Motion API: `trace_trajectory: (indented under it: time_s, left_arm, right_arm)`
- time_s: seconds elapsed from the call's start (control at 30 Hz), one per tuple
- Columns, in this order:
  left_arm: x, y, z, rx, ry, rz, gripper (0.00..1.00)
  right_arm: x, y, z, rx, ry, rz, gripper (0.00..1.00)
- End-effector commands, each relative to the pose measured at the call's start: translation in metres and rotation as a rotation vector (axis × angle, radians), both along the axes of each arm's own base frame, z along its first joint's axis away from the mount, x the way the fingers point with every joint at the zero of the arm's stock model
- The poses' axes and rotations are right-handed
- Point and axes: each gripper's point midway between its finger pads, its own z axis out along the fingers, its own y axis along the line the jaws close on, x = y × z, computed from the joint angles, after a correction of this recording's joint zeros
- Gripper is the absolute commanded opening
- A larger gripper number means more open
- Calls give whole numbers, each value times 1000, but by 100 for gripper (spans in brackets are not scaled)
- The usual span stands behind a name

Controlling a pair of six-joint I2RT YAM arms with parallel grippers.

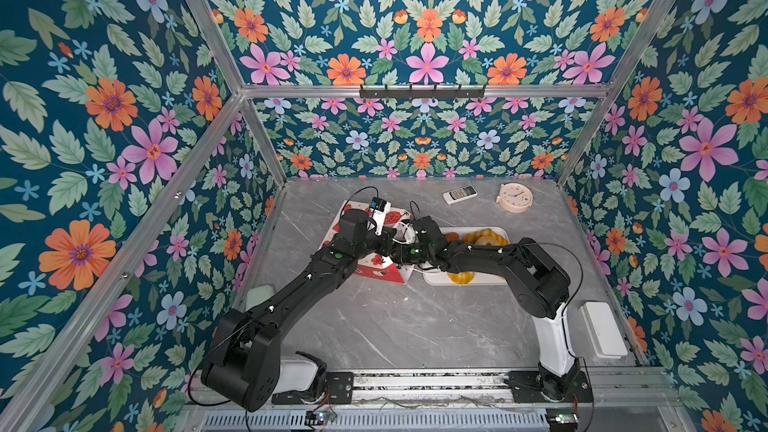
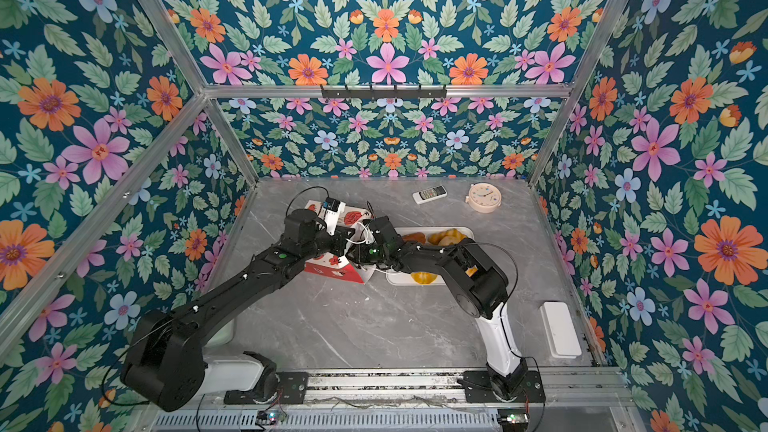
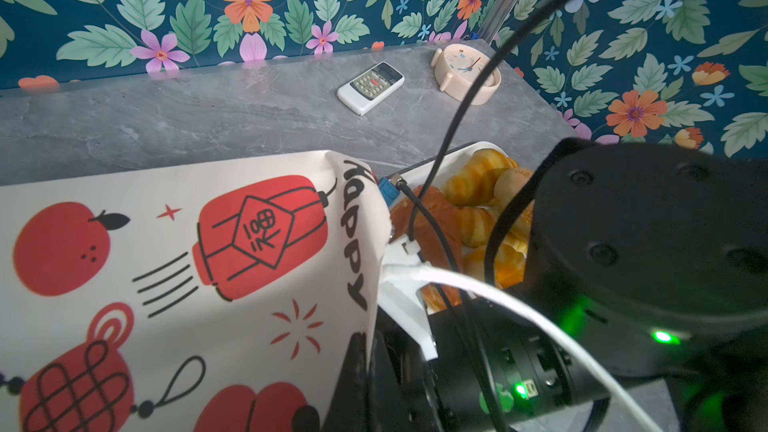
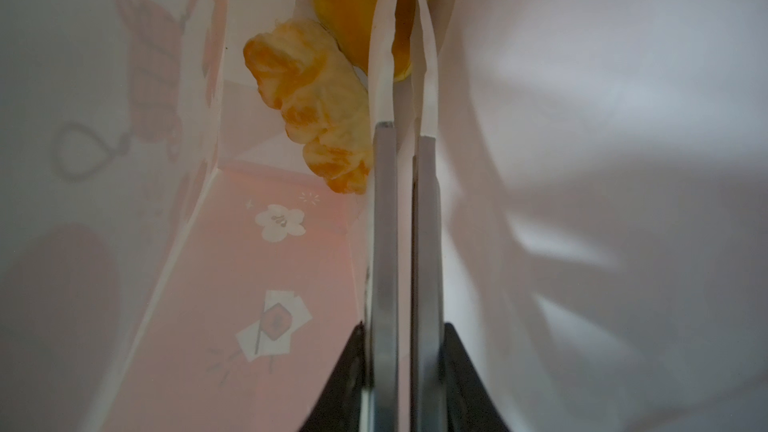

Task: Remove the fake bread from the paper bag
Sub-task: 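Close the right tongs on the yellow bread slice and lift it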

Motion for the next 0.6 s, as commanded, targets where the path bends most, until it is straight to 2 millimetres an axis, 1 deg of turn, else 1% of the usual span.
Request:
trace_trajectory:
  time_s: [0.0,0.17,0.37,0.57]
  left_arm:
    - [-2,-3,7,-16,-17,-20,1]
    - [-3,1,9,-3,-25,-6,0]
    - [-7,7,8,16,-32,8,0]
    - [-11,12,7,24,-42,12,0]
  right_arm:
    - [3,6,17,50,-53,17,11]
    - [0,-1,15,58,-39,18,0]
    - [-5,-15,13,46,-29,-3,0]
    - [-19,-31,16,14,-17,-14,0]
